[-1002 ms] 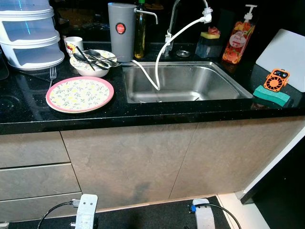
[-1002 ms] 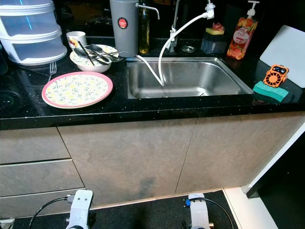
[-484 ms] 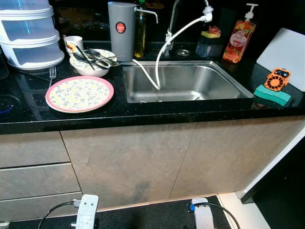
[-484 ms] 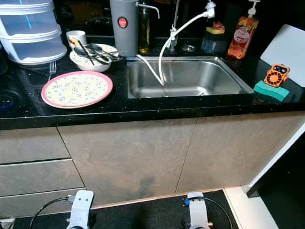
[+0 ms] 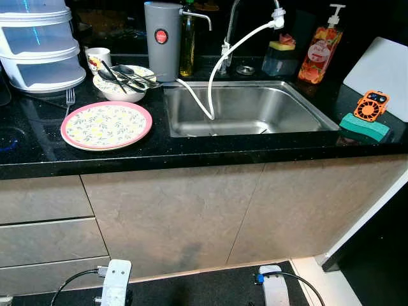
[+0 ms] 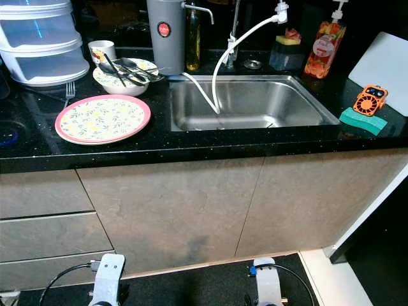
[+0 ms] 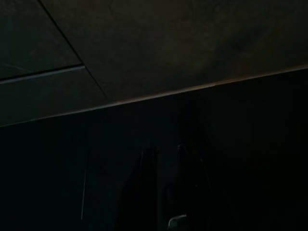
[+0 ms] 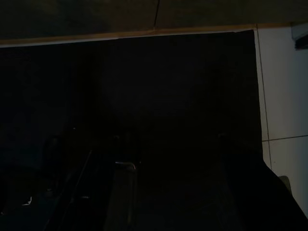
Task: Kitchen organization
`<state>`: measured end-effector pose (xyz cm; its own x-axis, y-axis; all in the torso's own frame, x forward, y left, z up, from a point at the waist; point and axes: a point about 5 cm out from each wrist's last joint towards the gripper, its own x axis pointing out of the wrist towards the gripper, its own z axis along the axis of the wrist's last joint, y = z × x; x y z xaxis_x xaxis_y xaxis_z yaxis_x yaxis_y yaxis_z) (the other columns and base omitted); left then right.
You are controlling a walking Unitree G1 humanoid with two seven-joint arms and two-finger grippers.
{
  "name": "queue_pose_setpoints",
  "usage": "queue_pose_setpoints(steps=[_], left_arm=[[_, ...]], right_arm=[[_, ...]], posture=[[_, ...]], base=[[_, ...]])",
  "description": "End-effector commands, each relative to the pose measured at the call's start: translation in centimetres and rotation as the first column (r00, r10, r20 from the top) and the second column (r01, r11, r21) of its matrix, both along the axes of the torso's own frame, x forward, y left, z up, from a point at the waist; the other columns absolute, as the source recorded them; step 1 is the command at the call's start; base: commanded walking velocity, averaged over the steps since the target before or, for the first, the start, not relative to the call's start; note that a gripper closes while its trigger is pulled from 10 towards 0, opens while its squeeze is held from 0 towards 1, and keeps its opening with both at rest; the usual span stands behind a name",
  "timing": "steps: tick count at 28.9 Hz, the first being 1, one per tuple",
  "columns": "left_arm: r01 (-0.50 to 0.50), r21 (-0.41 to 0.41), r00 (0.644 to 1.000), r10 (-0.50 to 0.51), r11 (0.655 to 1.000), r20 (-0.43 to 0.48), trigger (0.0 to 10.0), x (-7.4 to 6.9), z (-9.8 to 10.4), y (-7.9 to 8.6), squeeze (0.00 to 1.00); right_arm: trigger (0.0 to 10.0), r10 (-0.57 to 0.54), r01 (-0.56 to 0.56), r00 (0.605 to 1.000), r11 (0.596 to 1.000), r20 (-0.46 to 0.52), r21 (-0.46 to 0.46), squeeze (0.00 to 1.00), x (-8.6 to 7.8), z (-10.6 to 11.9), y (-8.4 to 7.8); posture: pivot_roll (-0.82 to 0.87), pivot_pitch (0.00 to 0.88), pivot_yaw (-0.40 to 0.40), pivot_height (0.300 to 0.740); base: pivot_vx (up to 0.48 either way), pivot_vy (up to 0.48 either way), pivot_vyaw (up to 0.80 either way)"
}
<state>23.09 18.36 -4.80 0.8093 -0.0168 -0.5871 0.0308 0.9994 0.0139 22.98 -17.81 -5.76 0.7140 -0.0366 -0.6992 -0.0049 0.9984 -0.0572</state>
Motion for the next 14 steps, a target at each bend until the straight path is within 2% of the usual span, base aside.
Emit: queue_pose_setpoints(steps=[1,10,14], left_arm=[[-0.013,-0.002,1.0,0.013,1.0,-0.019,10.0,-0.54,-0.34,0.43,0.0],[-0.034,0.009,0.999,0.034,0.999,-0.038,10.0,-0.74,-0.52,0.7,0.0],[-0.034,0.007,0.999,0.035,0.999,-0.039,10.0,-0.8,-0.56,0.67,0.0]], right_arm=[[10.0,-0.002,0.002,1.0,1.0,-0.01,0.002,0.0,-0.28,-0.15,-0.3],[10.0,-0.002,0.002,1.0,1.0,-0.013,0.016,0.0,-0.43,-0.25,-0.28],[10.0,-0.001,0.001,1.0,1.0,-0.018,0.017,0.0,-0.55,-0.4,0.39]], posture=[[0.0,0.113,-0.041,0.74],[0.01,0.121,-0.043,0.74],[0.01,0.109,-0.044,0.74]], base=[[0.0,0.0,0.0],[0.0,0.0,0.0],[0.0,0.0,0.0]])
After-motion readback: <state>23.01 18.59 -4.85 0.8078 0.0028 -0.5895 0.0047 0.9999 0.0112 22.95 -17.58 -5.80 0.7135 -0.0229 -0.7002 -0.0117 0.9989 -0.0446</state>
